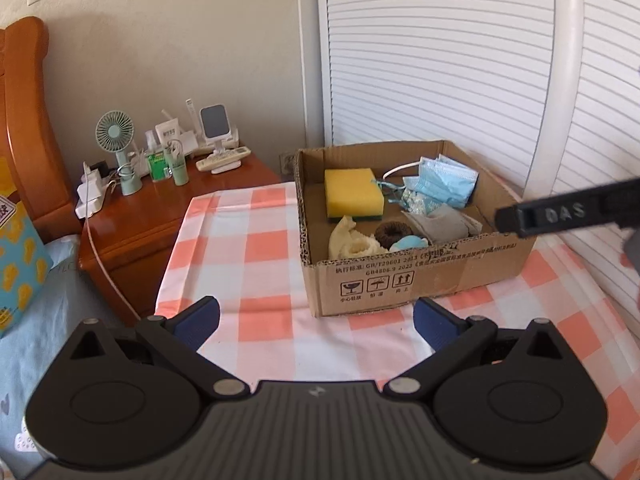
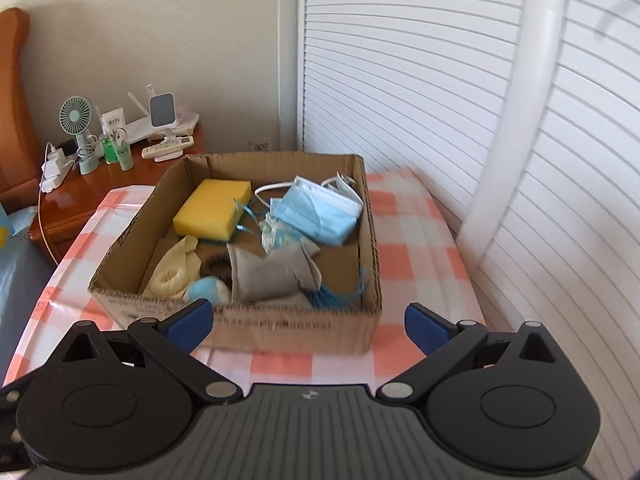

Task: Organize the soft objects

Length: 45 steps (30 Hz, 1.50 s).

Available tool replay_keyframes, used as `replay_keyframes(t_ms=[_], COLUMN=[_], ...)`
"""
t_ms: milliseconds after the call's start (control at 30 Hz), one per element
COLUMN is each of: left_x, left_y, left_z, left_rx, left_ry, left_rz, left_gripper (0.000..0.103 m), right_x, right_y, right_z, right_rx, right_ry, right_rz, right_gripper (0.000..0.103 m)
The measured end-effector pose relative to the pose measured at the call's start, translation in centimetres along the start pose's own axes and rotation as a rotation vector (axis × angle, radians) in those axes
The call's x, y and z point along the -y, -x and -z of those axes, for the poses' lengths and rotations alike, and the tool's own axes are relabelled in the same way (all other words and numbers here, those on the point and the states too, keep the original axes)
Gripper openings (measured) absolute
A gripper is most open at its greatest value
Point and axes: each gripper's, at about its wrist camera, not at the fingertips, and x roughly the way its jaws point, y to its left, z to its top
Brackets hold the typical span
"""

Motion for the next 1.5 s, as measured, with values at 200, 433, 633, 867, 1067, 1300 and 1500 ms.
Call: replay_keyframes(t_ms=[200,433,633,867,1067,1300,1500], left_x=[0.4,0.7,1.0,0.9,1.0,1.1,1.1], left_y=[0.6,1.1,1.7,1.9,1.9,1.7,1.6], left_z=[-0.4,-0.9,-1.0,-1.1,-1.1,-1.2,-1.1], left_rx=[-0.026,-0.026,-0.019,-0.021,-0.019,-0.023,-0.024], left_ry=[0.015,0.033,0.034,0.038,0.036,0.036,0.035], left_rz=[-0.017,-0.032,-0.043,-0.050,-0.049,-0.050,-0.050], left_gripper=[0.102,0.102,0.102,0.102,0.102,0.102,0.102], right_x=[-0.4,-0.7,-0.8,-0.7,-0.7,-0.8,-0.9], right_y=[2.6,4.1,4.6,4.8,4.8,4.8,4.7], right_z=[2.5,3.1,3.2,3.2,3.2,3.2,3.3], right_rx=[-0.006,0.013,0.020,0.026,0.026,0.025,0.025], right_ry=[-0.020,-0.021,-0.024,-0.026,-0.026,-0.025,-0.025], right_rz=[0.040,0.031,0.025,0.022,0.020,0.020,0.021], right_gripper=[0.103,0.103,0.103,0.103,0.103,0.103,0.103])
